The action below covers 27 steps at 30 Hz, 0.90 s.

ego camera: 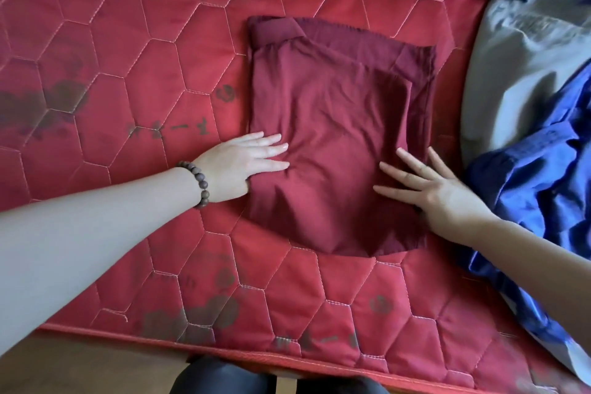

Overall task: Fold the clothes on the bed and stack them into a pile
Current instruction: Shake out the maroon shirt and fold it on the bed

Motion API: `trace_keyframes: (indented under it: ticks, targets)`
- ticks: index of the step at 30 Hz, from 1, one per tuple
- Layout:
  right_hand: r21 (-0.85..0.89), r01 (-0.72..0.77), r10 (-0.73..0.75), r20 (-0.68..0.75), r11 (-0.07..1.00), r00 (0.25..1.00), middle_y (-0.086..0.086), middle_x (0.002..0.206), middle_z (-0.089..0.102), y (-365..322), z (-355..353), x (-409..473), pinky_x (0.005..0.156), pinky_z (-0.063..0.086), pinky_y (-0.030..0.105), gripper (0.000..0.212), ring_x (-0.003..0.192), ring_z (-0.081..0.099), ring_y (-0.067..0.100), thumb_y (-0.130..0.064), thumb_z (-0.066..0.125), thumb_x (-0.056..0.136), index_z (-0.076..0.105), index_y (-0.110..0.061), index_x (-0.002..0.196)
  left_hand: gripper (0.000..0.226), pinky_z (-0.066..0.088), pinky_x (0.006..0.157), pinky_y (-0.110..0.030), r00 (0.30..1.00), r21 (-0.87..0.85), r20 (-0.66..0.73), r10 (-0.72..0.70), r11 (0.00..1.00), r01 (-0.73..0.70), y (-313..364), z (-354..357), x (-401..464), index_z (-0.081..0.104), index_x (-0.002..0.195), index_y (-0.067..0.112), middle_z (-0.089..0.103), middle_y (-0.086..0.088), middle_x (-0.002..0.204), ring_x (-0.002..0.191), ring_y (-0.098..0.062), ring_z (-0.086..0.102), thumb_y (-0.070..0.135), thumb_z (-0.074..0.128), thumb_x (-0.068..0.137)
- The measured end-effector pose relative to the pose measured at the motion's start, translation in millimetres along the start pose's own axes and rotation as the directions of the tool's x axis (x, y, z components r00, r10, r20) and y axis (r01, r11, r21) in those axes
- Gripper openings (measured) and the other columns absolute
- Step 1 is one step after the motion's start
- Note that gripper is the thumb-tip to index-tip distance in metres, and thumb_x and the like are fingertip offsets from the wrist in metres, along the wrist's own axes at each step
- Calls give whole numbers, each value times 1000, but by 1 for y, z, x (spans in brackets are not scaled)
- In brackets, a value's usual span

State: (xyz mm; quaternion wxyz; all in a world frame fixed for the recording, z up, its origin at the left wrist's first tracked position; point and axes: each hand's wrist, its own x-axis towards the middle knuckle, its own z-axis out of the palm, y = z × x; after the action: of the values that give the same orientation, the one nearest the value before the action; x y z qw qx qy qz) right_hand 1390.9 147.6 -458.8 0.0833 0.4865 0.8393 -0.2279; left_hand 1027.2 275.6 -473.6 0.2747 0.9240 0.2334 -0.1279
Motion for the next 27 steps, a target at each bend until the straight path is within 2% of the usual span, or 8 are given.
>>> trace_keyframes:
  ticks: [2,4,7,9,12,17,23,27]
  targets:
    - [304,-33,29,18,952,999,0,137,56,-6,-9,1,118,15,48,60,139,36,22,8,62,71,65,-18,126,40,35,113,-39,984,-344,-40,-176,927,152,3,-6,-4,69,118,15,65,-2,123,119,-22,56,7,56,81]
    - [606,-185,237,-5,773,972,10,110,72,-7,-16,6,111,34,42,28,108,61,15,-7,60,82,71,-3,107,35,50,80,-38,908,-693,-43,-418,667,274,2,-11,-1,69,88,12,62,3,81,77,-12,52,42,53,81]
    - [920,-375,672,207,114,711,18,97,73,-13,-14,22,84,52,38,31,85,64,14,-31,63,92,70,-1,94,35,44,72,-35,691,-898,103,-715,232,374,2,-10,8,69,77,16,66,-7,77,75,-17,54,48,57,74]
    - [896,-370,728,423,-247,540,11,98,74,-18,-5,32,83,55,36,24,85,70,19,-35,65,91,69,-11,91,32,47,76,-39,578,-878,133,-805,175,445,3,-1,12,72,81,14,72,-16,86,77,-21,58,44,62,80]
    - [881,-386,758,445,-275,477,11,98,74,-22,10,37,92,54,45,22,93,70,26,-34,67,89,69,-12,95,44,39,63,-33,502,-837,43,-864,243,490,11,10,13,62,79,-1,58,-13,65,62,-19,49,41,58,93]
    - [942,-286,799,308,-178,517,-1,93,76,-31,18,35,93,54,41,11,91,71,19,-29,67,90,72,-20,92,41,29,53,-31,470,-886,-86,-878,283,366,32,9,7,50,74,-3,37,-2,58,53,-13,33,30,51,99]
    - [969,-247,843,156,-28,514,-14,88,75,-38,13,38,69,54,14,10,86,70,5,-33,64,92,71,-27,89,37,28,50,-24,359,-964,-86,-929,168,204,49,18,-8,45,64,6,37,6,55,53,-9,32,25,57,93]
    - [953,-275,848,248,-127,468,-3,90,75,-34,14,43,84,57,35,13,93,70,19,-32,63,93,71,-24,89,35,34,54,-23,417,-921,-34,-908,190,339,38,20,-8,55,78,4,44,4,59,54,-7,39,35,57,94]
